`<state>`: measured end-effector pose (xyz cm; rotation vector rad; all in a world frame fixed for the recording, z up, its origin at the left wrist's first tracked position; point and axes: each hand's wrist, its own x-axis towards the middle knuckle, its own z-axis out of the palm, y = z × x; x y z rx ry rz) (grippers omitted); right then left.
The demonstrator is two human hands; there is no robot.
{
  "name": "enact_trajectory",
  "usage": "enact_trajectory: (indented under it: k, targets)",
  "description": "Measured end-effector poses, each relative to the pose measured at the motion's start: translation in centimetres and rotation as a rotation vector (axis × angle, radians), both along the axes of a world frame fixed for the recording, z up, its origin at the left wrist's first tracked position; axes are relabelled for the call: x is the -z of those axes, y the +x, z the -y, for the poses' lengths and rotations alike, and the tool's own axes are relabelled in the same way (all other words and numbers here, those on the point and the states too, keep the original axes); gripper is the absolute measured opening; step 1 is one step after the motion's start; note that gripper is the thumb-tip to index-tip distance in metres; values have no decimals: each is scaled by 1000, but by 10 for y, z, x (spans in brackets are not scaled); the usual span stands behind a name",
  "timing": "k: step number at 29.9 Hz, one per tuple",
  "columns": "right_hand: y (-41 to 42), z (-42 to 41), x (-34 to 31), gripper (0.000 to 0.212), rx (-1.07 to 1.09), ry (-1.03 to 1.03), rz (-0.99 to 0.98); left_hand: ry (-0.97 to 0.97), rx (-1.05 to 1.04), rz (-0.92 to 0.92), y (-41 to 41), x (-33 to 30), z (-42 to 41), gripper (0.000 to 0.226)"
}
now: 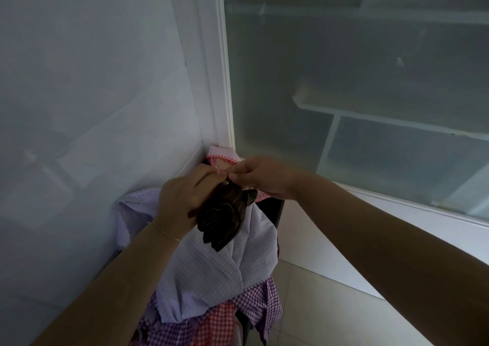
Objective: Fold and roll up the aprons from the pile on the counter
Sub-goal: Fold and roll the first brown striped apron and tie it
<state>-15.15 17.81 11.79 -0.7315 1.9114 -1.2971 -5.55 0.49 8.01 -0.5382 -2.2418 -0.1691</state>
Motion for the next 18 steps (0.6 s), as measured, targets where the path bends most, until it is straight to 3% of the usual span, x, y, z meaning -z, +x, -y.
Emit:
enact_trajectory:
  k: [3, 8, 12, 18]
  targets:
    - [1, 1, -4, 14, 45, -18, 30, -22, -8, -27, 0, 0, 0, 16]
    - [11, 5, -18, 32, -70, 251, -384, -15, 35, 3, -3, 3, 1, 16]
    - [12, 15, -17, 38, -67, 266, -578, 142, -27, 103, -13, 12, 6, 20]
    - [10, 13, -13, 45, 67, 220, -967, 547, -31, 195, -11, 7, -9, 12]
